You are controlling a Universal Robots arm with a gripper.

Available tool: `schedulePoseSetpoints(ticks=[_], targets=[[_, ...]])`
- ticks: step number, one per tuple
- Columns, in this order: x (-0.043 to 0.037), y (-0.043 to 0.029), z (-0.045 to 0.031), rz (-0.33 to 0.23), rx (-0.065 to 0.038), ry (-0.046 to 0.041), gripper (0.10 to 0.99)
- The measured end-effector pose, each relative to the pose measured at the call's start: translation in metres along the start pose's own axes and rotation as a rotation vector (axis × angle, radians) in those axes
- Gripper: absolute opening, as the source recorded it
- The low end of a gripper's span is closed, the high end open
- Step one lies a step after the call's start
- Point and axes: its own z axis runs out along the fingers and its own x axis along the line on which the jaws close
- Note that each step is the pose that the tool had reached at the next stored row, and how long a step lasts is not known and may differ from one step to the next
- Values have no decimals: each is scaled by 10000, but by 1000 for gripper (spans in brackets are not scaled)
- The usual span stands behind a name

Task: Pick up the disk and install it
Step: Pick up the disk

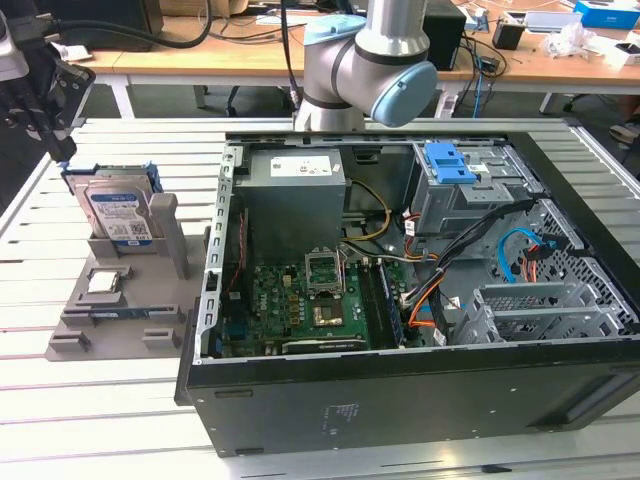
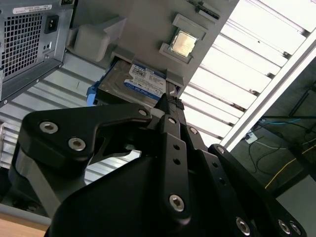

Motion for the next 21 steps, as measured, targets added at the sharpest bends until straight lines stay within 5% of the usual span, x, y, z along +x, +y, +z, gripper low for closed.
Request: schedulePoseSetpoints(ticks=[4, 21], targets=[[0, 0, 0, -98, -2, 4, 106], [0, 0, 1, -4109, -98, 157, 106]])
